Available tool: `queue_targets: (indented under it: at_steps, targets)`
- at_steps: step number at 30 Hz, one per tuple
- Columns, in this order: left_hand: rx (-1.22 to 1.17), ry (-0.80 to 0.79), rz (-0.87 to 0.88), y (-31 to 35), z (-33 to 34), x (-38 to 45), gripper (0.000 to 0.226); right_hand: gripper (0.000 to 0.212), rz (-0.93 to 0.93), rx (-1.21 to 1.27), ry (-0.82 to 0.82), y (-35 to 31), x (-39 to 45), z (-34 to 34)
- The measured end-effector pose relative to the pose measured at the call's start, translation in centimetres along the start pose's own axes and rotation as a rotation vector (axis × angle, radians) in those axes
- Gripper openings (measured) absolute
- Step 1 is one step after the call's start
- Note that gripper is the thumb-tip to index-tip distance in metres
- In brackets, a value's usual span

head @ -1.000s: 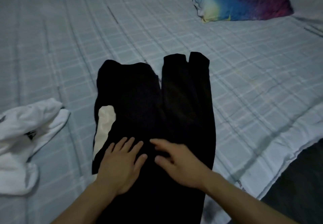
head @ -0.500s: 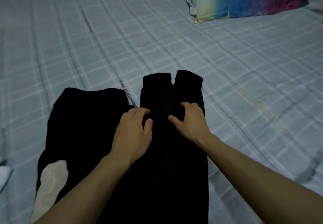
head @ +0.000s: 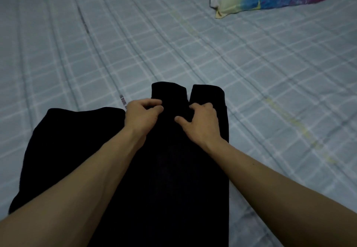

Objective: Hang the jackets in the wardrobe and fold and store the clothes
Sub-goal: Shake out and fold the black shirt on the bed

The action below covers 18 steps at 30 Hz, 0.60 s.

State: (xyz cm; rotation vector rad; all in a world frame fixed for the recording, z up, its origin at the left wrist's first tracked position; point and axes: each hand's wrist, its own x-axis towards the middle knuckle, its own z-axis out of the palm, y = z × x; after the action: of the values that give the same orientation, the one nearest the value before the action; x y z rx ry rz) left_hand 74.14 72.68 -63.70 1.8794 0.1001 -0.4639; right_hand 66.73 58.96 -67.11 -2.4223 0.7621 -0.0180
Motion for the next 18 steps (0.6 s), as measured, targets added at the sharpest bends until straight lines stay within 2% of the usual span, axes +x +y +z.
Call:
queue_targets:
  at_steps: [2, 5, 7, 9, 11, 13, 15, 17, 18]
  targets:
    - [-0.079, -0.009, 0.076, 1.3, -0.6, -1.3, 0.018, 0.029, -0.041, 0.191, 0.048, 0.0, 0.3, -0.4]
    - [-0.244, -0.074, 0.186, 3.4, -1.1, -3.7, 0.02, 0.016, -0.077, 0.446, 0.108, -0.6, -0.7, -2.8]
    - [-0.315, -0.105, 0.264, 4.8, -0.6, -4.8, 0.02, 0.01, -0.106, 0.593, 0.221, -1.0, -2.0, -5.4]
    - [-0.307, -0.16, 0.308, 5.7, 0.8, -5.1, 0.021, 0.011, -0.128, 0.627, 0.343, -0.2, -3.0, -7.3]
    - [-0.252, -0.227, 0.256, 5.5, 3.0, -4.4, 0.02, 0.013, -0.096, 0.517, 0.363, 1.7, -2.6, -7.8]
    - [0.024, -0.29, 0.194, 3.7, 5.2, -2.7, 0.029, 0.021, -0.011, 0.251, 0.238, 4.4, -1.4, -6.9]
    - [0.572, -0.364, 0.185, 1.1, 6.6, -1.8, 0.053, 0.051, 0.143, 0.047, 0.04, 6.1, -0.9, -6.1]
    - [0.898, -0.261, 0.265, -0.9, 6.8, -2.7, 0.056, 0.078, 0.235, 0.089, -0.04, 6.5, -0.9, -5.9]
    - [0.959, -0.155, 0.42, -1.4, 6.7, -3.5, 0.053, 0.079, 0.252, 0.158, -0.039, 6.4, -0.8, -5.9]
